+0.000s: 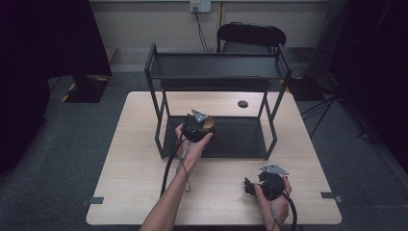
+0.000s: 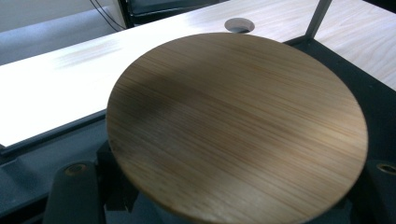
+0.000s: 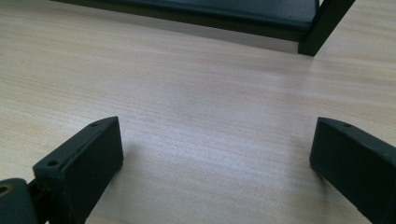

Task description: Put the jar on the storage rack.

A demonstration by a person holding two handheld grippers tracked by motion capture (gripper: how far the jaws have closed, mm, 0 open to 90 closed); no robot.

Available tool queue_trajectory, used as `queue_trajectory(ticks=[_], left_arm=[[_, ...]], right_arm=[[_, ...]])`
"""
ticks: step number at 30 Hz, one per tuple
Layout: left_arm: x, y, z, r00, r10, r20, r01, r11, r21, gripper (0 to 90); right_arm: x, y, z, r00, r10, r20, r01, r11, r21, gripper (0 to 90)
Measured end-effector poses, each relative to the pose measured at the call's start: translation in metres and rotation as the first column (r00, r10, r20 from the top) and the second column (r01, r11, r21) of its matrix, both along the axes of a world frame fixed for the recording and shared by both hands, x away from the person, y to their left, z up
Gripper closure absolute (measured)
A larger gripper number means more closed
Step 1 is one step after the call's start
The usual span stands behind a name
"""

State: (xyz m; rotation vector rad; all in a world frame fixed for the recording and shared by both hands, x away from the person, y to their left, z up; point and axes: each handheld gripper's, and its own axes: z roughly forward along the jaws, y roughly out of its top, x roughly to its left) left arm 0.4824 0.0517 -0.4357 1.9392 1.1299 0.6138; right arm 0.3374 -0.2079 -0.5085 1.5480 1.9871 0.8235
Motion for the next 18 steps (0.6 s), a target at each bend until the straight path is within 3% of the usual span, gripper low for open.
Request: queue_trajectory(ticks=[18], left_arm=[[0.0005, 0.0045, -0.0011, 0.9994, -0.002, -0.034, 0.001, 0.9999, -0.012, 26.3]], right_arm=[[0.0001, 0.0000, 0.0000, 1.0000, 0.001, 0.001, -0.001, 1.000, -0.001, 1.7]])
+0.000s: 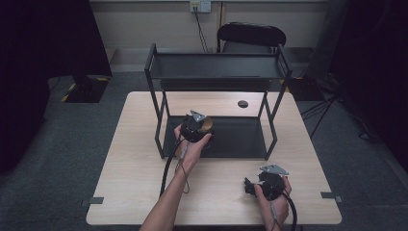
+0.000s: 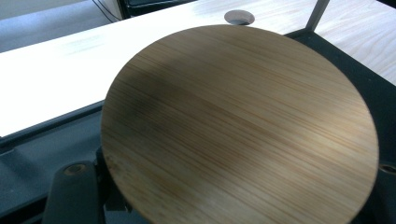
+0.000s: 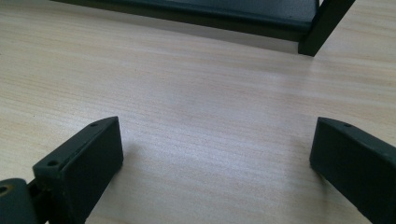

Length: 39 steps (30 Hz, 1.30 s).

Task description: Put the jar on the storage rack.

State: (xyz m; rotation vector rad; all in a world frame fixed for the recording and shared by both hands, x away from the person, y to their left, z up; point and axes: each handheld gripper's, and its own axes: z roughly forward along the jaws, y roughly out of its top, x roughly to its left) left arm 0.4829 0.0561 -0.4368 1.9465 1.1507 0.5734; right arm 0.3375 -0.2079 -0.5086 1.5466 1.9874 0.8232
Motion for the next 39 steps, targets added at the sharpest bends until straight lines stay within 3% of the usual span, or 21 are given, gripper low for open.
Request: queue_trajectory(ticks=[10, 15, 19, 30, 39], left_arm=[[0.002, 0.001, 0.000, 0.9995, -0.010, -0.030, 0.010, 0.9999, 0.009, 23.9], [0.004, 0.000, -0.003, 0.9988, -0.003, -0.048, 0.004, 1.0000, 0.004, 16.5], [0.004, 0.001, -0.002, 0.9990, 0.024, -0.037, -0.024, 0.9997, 0.005, 4.2], [0.001, 0.008, 0.004, 0.9985, 0.027, -0.047, -0.029, 0.9992, -0.026, 3.5], [-0.005, 0.012, 0.009, 0.9992, 0.023, -0.034, -0.023, 0.9995, -0.022, 3.5]], right_arm=[[0.000, 0.000, 0.000, 1.0000, -0.001, 0.000, 0.001, 1.000, 0.000, 1.7], [0.000, 0.000, 0.000, 1.0000, 0.000, 0.000, 0.000, 1.000, 0.000, 1.7], [0.000, 0.000, 0.000, 1.0000, 0.000, 0.000, 0.000, 1.000, 0.000, 1.7], [0.000, 0.000, 0.000, 1.0000, 0.001, 0.000, -0.001, 1.000, 0.000, 1.7], [0.000, 0.000, 0.000, 1.0000, 0.000, 0.000, 0.000, 1.000, 0.000, 1.7]])
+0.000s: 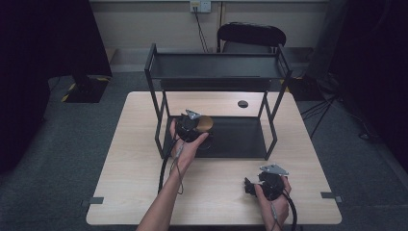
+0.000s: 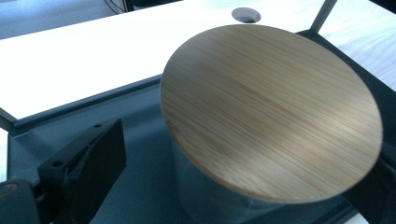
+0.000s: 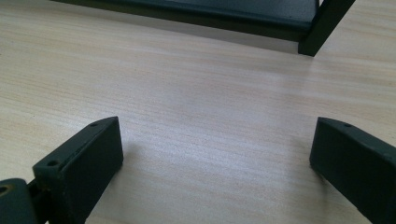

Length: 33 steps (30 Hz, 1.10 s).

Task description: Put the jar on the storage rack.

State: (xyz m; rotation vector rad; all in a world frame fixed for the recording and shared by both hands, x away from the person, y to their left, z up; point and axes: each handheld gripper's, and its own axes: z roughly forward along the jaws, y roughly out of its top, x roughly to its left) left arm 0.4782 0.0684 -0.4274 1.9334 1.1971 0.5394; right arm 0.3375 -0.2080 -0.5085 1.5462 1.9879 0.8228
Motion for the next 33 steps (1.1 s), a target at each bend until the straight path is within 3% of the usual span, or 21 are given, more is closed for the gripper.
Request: queue_trajectory(ticks=[16, 33], left_arm=[[-0.013, 0.009, 0.009, 0.9992, 0.001, 0.041, 0.000, 0.9998, -0.022, 3.5], [-0.027, 0.013, 0.017, 0.9983, -0.016, 0.057, 0.019, 0.9985, -0.052, 3.4]], right_arm=[[0.001, 0.001, 0.000, 1.0000, 0.006, -0.008, -0.006, 1.000, 0.003, 0.0], [0.001, 0.001, 0.000, 1.0000, 0.003, -0.009, -0.003, 1.000, 0.000, 0.0]])
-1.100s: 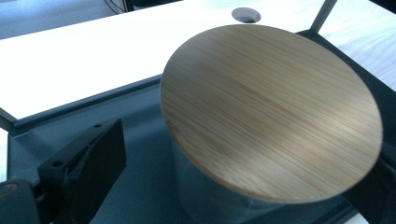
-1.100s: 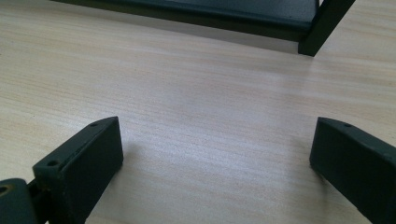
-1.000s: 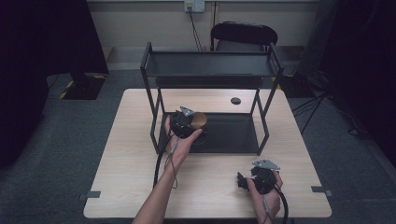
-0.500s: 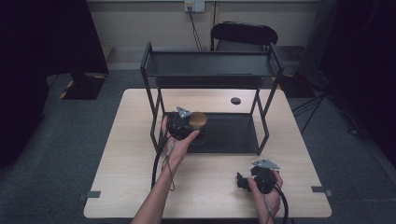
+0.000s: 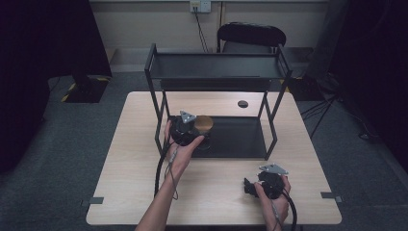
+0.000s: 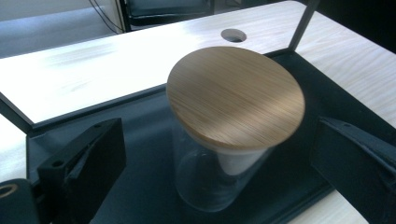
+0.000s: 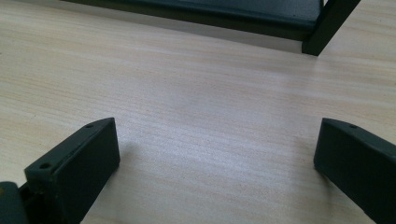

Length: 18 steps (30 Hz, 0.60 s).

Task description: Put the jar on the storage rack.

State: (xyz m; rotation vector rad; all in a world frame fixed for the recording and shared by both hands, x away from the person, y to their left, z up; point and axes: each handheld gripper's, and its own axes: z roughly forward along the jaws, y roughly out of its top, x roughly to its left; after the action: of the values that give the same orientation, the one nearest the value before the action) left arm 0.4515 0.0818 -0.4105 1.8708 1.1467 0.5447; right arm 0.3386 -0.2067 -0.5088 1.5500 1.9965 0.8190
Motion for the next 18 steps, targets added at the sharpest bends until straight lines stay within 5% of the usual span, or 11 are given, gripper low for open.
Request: queue_trajectory(ticks=[18], left_arm=[[-0.020, 0.002, 0.010, 0.9997, -0.002, 0.024, 0.002, 0.9999, -0.012, 3.3]], right_arm=[[0.000, 0.000, 0.000, 1.0000, 0.000, 0.000, 0.000, 1.000, -0.001, 0.0]])
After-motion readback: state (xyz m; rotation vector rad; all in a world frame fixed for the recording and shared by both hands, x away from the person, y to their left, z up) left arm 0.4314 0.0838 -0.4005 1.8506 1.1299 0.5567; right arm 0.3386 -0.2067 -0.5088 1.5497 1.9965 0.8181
